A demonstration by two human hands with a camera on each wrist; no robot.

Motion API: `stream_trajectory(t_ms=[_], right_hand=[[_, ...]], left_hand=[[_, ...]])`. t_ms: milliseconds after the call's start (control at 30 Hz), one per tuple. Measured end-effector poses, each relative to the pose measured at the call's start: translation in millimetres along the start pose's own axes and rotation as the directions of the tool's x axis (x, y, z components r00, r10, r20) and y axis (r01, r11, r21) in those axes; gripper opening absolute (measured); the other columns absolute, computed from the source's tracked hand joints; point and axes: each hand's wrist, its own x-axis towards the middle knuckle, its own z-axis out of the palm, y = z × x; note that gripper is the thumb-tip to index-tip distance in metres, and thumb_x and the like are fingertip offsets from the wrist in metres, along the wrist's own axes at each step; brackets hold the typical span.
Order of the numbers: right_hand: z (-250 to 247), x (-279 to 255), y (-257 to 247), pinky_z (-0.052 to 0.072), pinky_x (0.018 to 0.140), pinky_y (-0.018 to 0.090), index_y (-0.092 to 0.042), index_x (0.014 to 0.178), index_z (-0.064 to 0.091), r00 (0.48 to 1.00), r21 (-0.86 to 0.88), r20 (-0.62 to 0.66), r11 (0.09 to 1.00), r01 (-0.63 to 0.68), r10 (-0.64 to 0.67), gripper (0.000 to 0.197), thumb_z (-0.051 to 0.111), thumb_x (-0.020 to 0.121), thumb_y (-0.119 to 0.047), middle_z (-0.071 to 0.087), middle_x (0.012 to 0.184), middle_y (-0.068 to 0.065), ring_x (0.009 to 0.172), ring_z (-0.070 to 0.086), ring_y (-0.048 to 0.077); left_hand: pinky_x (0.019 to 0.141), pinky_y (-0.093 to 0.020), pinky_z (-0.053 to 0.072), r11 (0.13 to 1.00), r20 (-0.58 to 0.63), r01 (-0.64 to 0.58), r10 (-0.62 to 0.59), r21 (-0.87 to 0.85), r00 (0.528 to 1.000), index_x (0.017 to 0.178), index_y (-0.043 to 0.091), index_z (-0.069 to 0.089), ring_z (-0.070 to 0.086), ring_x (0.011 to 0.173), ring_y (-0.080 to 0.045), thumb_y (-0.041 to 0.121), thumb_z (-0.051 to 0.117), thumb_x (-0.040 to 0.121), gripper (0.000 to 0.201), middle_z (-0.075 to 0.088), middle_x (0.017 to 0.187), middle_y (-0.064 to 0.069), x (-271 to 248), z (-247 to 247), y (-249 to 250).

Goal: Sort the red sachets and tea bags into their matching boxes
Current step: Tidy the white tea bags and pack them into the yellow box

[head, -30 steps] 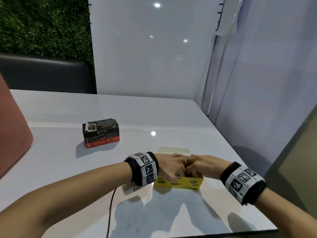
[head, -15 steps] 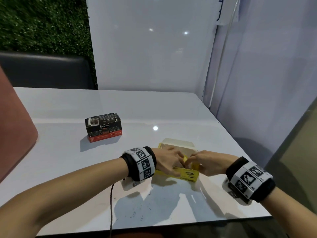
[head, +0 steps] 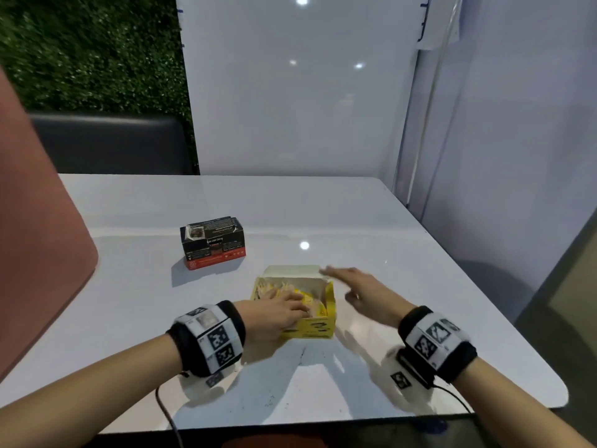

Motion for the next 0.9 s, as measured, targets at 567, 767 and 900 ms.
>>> stream_trajectory(t_ms=[567, 767, 900], right_hand=[[10.2, 89.9, -1.6, 0.048, 0.066, 0.031, -0.013, 0.101, 0.056, 0.901, 0.912, 0.208, 0.258, -0.319, 0.38, 0.033, 0.044, 0.095, -0.043, 0.058, 0.088, 0.009, 0.073, 0.057, 0.024], [6.9, 62.4, -8.9, 0.049, 0.08, 0.037, -0.01, 0.116, 0.061, 0.982, 0.817, 0.023, 0.563, -0.125, 0.185, 0.039, 0.048, 0.094, -0.04, 0.065, 0.103, 0.009, 0.088, 0.062, 0.023], [6.5, 38.3, -5.8, 0.049, 0.092, 0.035, -0.017, 0.123, 0.058, 0.999, 0.676, 0.042, 0.736, -0.032, 0.005, 0.038, 0.06, 0.088, -0.034, 0.064, 0.12, 0.005, 0.108, 0.06, 0.017]], left_hand=[[0.11, -0.016, 0.024, 0.767, -0.374, 0.105, -0.422, -0.633, 0.826, 0.139, 0.021, 0.042, 0.039, 0.134, -0.01, 0.031, 0.053, 0.092, 0.05, 0.041, 0.146, 0.005, -85.7, 64.1, -59.1], [0.099, -0.015, 0.035, 0.783, -0.458, 0.156, -0.499, -0.602, 0.736, 0.128, 0.012, 0.057, 0.055, 0.121, -0.016, 0.021, 0.059, 0.089, 0.04, 0.059, 0.131, -0.003, -78.6, 61.8, -49.7], [0.098, -0.022, 0.042, 0.787, -0.459, 0.169, -0.503, -0.594, 0.732, 0.128, 0.011, 0.058, 0.059, 0.116, -0.018, 0.022, 0.059, 0.09, 0.039, 0.063, 0.125, -0.003, -79.7, 62.6, -45.2]])
